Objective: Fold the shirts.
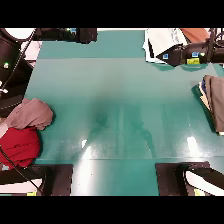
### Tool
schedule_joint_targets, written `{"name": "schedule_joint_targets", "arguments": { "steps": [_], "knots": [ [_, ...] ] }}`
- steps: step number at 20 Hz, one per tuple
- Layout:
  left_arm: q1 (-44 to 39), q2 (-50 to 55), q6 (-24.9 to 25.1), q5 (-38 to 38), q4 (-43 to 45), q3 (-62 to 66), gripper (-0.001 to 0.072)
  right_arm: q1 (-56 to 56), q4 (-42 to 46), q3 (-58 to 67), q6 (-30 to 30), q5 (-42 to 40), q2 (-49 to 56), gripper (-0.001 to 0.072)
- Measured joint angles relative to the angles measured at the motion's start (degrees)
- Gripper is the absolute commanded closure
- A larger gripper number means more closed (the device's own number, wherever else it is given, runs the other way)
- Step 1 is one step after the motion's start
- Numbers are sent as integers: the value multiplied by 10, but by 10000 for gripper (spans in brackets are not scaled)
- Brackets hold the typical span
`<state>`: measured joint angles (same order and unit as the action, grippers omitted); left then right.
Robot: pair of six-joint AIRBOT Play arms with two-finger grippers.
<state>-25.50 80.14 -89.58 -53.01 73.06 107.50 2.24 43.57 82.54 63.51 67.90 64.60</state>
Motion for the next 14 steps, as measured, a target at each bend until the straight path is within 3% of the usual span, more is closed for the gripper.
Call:
{"name": "schedule_joint_targets", "arguments": {
  "steps": [14],
  "knots": [
    [2, 0, -2, 17, 0, 0, 685, 2, -1, 0, 0, 11, 0, 688]
  ]
}}
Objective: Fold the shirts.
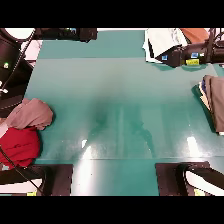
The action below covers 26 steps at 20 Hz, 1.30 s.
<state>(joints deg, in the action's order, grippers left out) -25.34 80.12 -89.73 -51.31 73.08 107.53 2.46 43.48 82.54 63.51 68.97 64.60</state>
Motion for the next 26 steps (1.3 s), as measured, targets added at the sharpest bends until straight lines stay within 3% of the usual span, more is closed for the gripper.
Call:
{"name": "schedule_joint_targets", "arguments": {
  "steps": [3, 9, 10, 11, 12, 14, 18, 23, 24, 25, 26],
  "knots": [
    [24, -20, -2, -37, 21, 2, 685, 0, 0, 0, 0, 5, 0, 688],
    [135, -137, -2, -203, 168, -89, 682, 0, 0, 0, 0, 7, 0, 688],
    [155, -158, -2, -220, 193, -128, 626, 0, 0, 0, 0, 7, 0, 688],
    [174, -173, -2, -233, 213, -170, 281, 0, 0, 0, 0, 7, 0, 688],
    [191, -184, -2, -239, 229, -210, 69, 0, 0, 0, 0, 7, 0, 688],
    [223, -198, -5, -236, 254, -301, 69, 0, 0, 0, 0, 7, 0, 688],
    [278, -209, -35, -145, 275, -468, 69, 0, 0, 0, 0, 7, 0, 688],
    [325, -181, -71, -76, 282, -557, 71, 0, 0, 0, 0, 5, 1, 688],
    [329, -177, -75, -73, 280, -562, 224, 0, 0, 0, 0, 4, 1, 688],
    [331, -175, -77, -72, 278, -565, 561, 0, 0, 0, 0, 4, 1, 688],
    [333, -173, -79, -74, 274, -564, 678, 0, 0, 0, 0, 3, 1, 688]
  ]
}}
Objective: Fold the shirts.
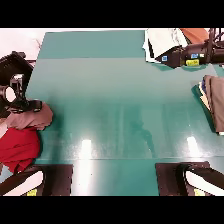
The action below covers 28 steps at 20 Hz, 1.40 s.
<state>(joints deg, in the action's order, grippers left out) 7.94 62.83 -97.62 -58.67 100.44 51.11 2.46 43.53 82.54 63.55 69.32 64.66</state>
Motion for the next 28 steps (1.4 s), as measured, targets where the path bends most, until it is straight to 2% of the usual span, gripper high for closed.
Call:
{"name": "schedule_joint_targets", "arguments": {
  "steps": [4, 8, 13, 16, 19, 20, 21, 22, 25, 28],
  "knots": [
    [0, -12, 7, -33, -3, 61, 686, 0, 0, 2, 0, -14, -7, 689],
    [-58, -54, 32, -64, -14, 215, 687, 0, 0, 45, 0, -40, -18, 689],
    [-222, -76, 71, -77, -52, 412, 687, -9, 0, 144, 1, -71, -23, 689],
    [-337, -65, 89, -56, -62, 456, 686, -34, 0, 193, 2, -76, -23, 689],
    [-447, -10, 106, -23, -72, 473, 683, -64, 0, 225, 15, -77, -24, 689],
    [-475, 16, 114, -7, -83, 476, 593, -73, 0, 231, 19, -76, -24, 689],
    [-502, 46, 125, 12, -99, 478, 335, -79, 0, 235, 23, -71, -24, 689],
    [-520, 75, 132, 31, -116, 482, 264, -83, 0, 238, 26, -67, -24, 689],
    [-537, 145, 140, 47, -151, 496, 263, -91, 0, 243, 32, -53, -24, 689],
    [-480, 175, 141, 10, -166, 503, 263, -94, 0, 245, 33, -45, -24, 689]
  ]
}}
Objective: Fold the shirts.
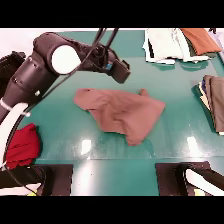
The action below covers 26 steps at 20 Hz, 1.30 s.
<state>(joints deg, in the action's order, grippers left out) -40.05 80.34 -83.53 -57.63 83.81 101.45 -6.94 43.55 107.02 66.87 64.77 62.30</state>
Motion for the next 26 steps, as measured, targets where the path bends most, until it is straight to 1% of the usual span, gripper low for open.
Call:
{"name": "schedule_joint_targets", "arguments": {
  "steps": [4, 7, 9, 13, 17, 18, 19, 20, 21, 23, 26],
  "knots": [
    [153, 17, -31, -55, -14, -25, 263, -1, 0, 1, 1, 6, 2, 689],
    [267, 26, -50, -63, -58, -96, 263, -1, 0, 0, 1, 12, 7, 688],
    [315, 38, -54, -54, -95, -157, 262, 3, 0, 0, 2, 19, 14, 689],
    [357, 78, -49, -23, -152, -246, 262, 20, 0, 0, 2, 32, 34, 688],
    [367, 120, -25, 3, -219, -275, 264, 28, -2, 0, 2, 41, 51, 689],
    [363, 127, -19, 10, -233, -278, 276, 28, -3, 0, 2, 42, 53, 689],
    [359, 131, -14, 18, -245, -279, 373, 29, -2, 0, 2, 44, 54, 689],
    [354, 134, -10, 27, -254, -281, 543, 28, -1, 0, 3, 48, 55, 688],
    [351, 137, -8, 34, -261, -282, 686, 25, -1, -2, 5, 54, 56, 688],
    [348, 137, -2, 42, -271, -278, 685, 8, 1, -21, 13, 73, 53, 689],
    [348, 130, 8, 35, -273, -247, 685, -38, 35, -107, 37, 112, 30, 689]
  ]
}}
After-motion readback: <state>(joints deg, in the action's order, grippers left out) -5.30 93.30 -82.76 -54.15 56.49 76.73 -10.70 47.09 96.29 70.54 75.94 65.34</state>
